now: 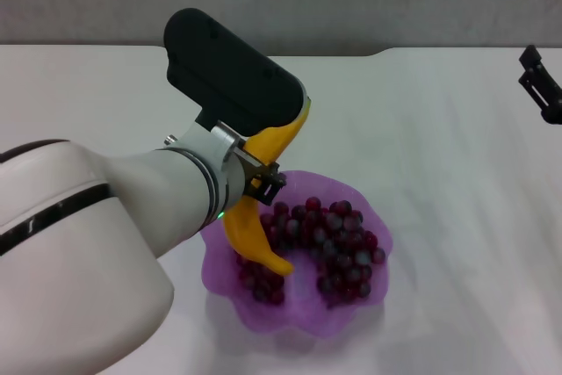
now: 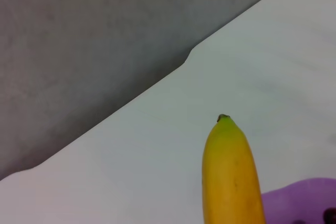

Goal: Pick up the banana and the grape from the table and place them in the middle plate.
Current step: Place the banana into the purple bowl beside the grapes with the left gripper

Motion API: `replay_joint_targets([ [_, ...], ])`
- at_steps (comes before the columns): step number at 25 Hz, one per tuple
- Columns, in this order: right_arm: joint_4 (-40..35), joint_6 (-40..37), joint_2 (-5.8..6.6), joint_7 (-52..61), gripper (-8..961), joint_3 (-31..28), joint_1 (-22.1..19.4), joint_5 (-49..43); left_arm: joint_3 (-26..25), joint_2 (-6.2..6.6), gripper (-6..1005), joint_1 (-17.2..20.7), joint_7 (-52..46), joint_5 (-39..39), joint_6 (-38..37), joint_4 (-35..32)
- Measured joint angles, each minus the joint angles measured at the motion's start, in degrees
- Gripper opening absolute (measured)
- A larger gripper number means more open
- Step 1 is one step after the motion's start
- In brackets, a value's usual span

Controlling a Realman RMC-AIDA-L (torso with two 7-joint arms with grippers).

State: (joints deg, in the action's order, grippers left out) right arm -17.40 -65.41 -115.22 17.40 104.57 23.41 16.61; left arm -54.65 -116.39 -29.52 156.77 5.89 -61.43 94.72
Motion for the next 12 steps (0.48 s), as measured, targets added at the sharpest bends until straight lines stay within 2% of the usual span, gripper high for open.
replay_joint_targets([
  [6, 0.0, 0.0, 0.00, 0.0, 836, 0.3, 0.1, 0.0, 0.0, 0.00, 495, -1.3, 0.5, 0.7, -0.5, -1.6],
  [12, 0.5, 0.0, 0.00, 0.0, 836, 0.5, 0.1, 0.0, -1.5, 0.07, 495, -1.7, 1.5, -2.2, -1.0, -2.7],
])
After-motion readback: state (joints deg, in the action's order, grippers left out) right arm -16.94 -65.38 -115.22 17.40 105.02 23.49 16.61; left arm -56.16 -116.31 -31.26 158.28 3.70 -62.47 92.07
